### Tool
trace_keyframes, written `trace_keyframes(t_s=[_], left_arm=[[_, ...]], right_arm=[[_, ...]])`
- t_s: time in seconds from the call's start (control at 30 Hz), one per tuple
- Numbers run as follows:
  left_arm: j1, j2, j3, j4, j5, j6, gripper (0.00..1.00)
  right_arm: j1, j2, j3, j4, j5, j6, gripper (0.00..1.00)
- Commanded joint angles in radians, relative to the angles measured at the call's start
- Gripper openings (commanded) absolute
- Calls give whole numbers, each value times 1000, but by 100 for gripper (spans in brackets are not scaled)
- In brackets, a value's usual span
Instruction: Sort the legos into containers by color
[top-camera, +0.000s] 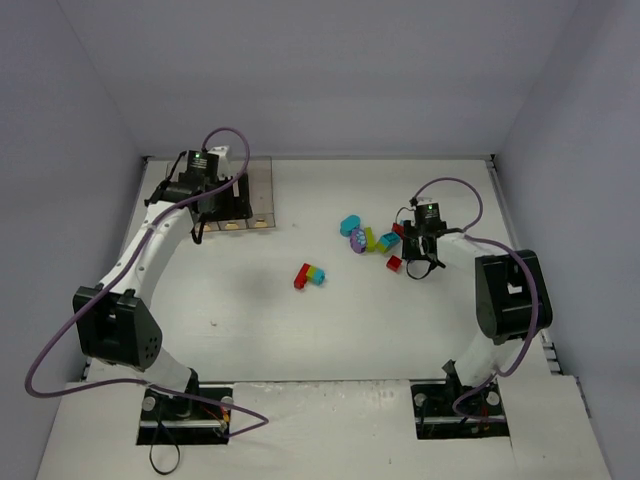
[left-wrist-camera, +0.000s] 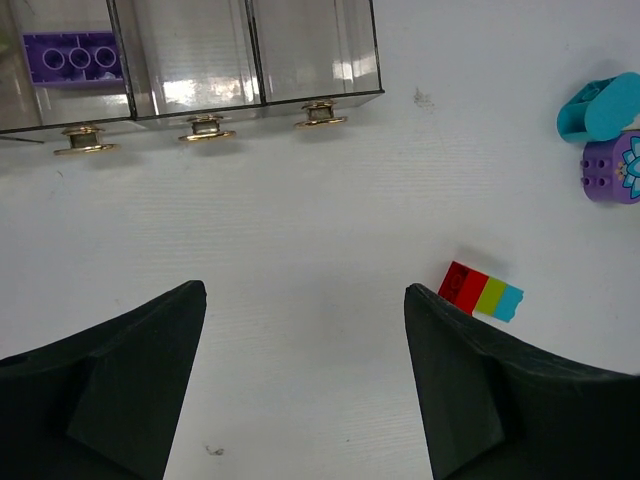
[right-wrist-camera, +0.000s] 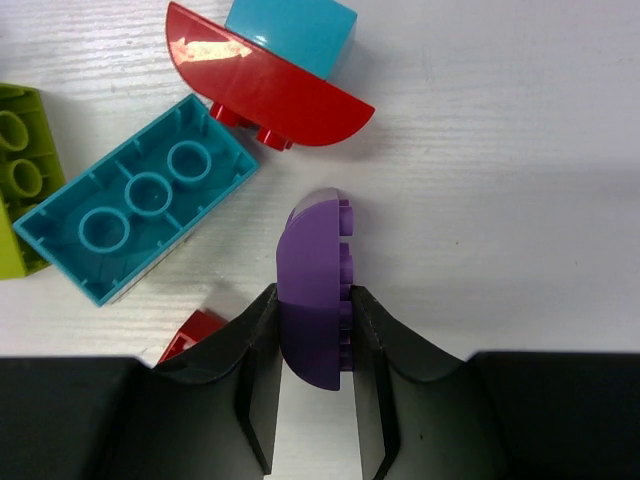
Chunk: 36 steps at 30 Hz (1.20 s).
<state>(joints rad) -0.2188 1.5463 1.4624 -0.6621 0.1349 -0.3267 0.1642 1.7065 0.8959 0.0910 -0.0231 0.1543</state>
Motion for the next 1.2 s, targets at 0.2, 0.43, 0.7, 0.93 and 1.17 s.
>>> trace_keyframes(t_s=[0.2,0.43,0.7,0.93,1.17], left_arm=[[-105,-9,122,24,110,-24,74],[-200,-11,153,157,296,-205,75],[-283,9,124,375,397,-426,75],[-336,34,119,418,390,-485,75],[-376,49,84,444,373,-489,74]], right_arm=[[121,-341,12,35,-69,-70,0],[208,-524,-34,185,-299,-147,0],[353,-518,24,217,-294,-205,0],[380,-522,21,268,-274,-182,0],[380,-527,20,292,-296,-154,0]])
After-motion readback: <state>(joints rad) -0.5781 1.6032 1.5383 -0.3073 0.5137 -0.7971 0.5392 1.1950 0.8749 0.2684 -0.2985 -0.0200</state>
